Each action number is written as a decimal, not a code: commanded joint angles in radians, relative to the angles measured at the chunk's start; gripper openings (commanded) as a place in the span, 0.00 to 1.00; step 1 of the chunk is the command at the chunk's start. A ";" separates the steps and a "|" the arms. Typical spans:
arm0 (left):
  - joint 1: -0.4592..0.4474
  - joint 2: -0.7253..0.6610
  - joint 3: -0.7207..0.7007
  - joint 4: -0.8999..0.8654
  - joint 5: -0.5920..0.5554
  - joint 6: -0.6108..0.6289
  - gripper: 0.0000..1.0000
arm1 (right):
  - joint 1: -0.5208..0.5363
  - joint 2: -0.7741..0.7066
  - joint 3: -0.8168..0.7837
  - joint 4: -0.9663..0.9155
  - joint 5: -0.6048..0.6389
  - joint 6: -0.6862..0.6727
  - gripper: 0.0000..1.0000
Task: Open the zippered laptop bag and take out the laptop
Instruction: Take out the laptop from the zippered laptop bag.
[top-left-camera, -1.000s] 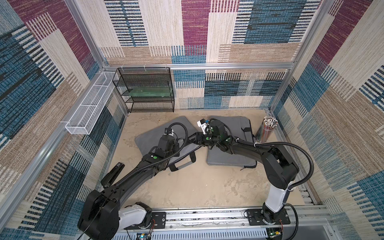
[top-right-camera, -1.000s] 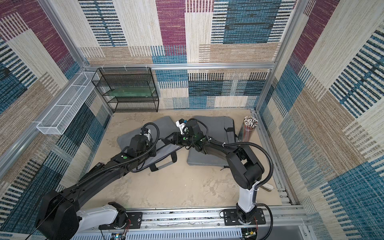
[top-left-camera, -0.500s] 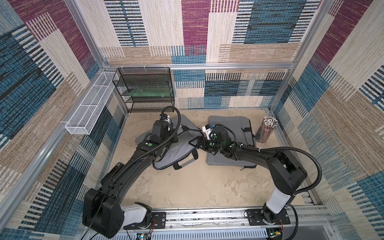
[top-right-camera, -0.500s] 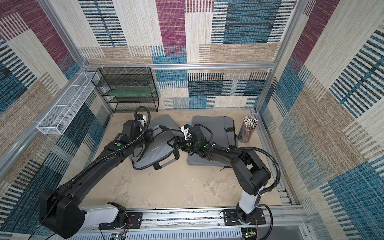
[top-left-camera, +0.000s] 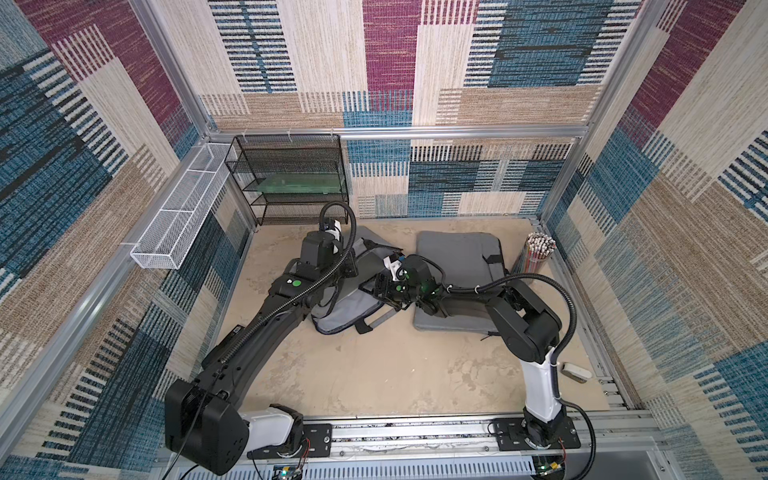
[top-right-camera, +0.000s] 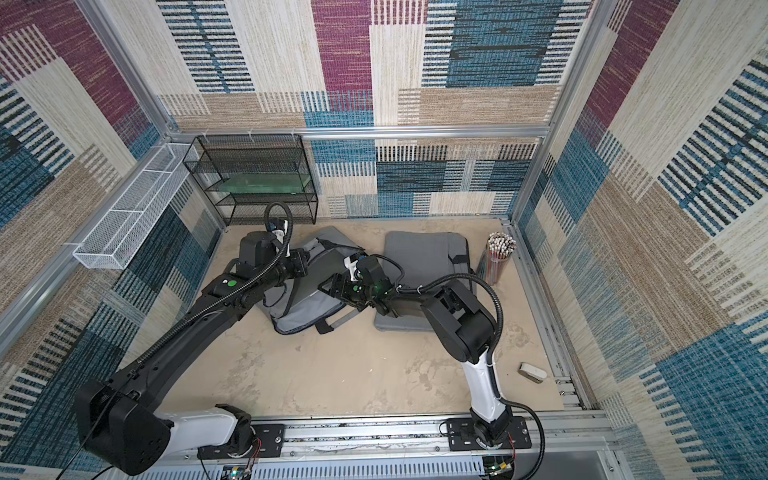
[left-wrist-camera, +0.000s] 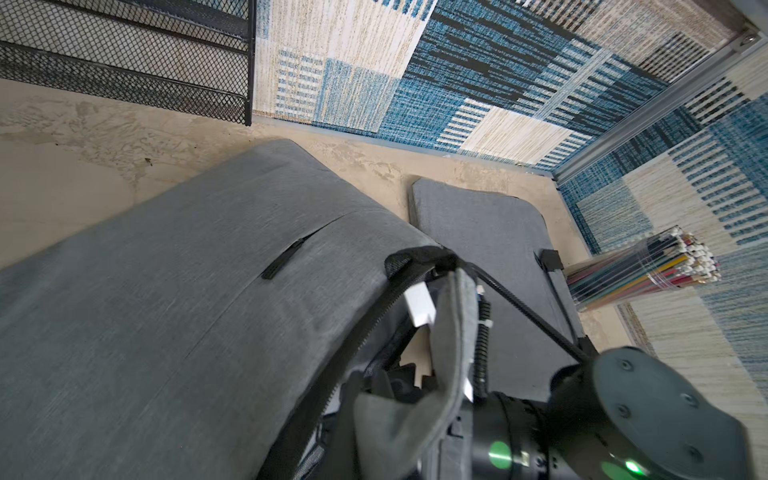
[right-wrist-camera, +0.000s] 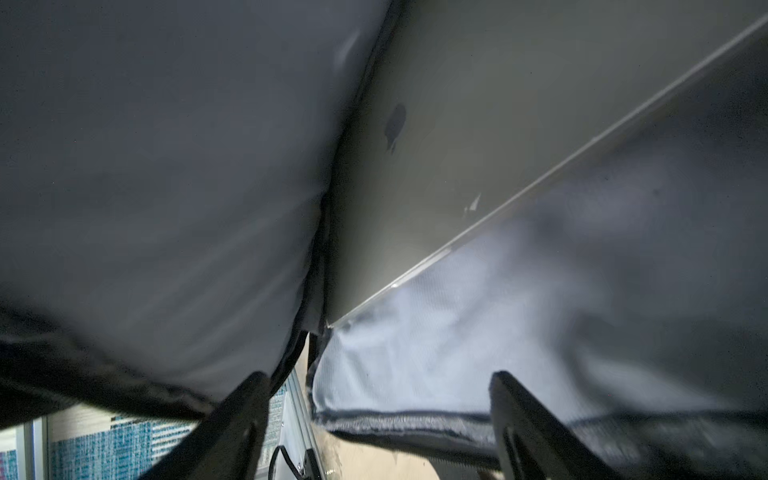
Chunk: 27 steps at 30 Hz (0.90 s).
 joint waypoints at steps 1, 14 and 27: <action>0.002 -0.004 0.016 0.096 0.049 -0.053 0.00 | 0.005 0.048 0.037 0.093 -0.029 0.081 0.81; 0.002 -0.006 -0.008 0.139 0.129 -0.098 0.00 | -0.005 0.191 0.118 0.189 -0.023 0.200 0.72; 0.002 -0.022 -0.058 0.195 0.240 -0.175 0.00 | -0.010 0.273 0.170 0.261 -0.065 0.240 0.61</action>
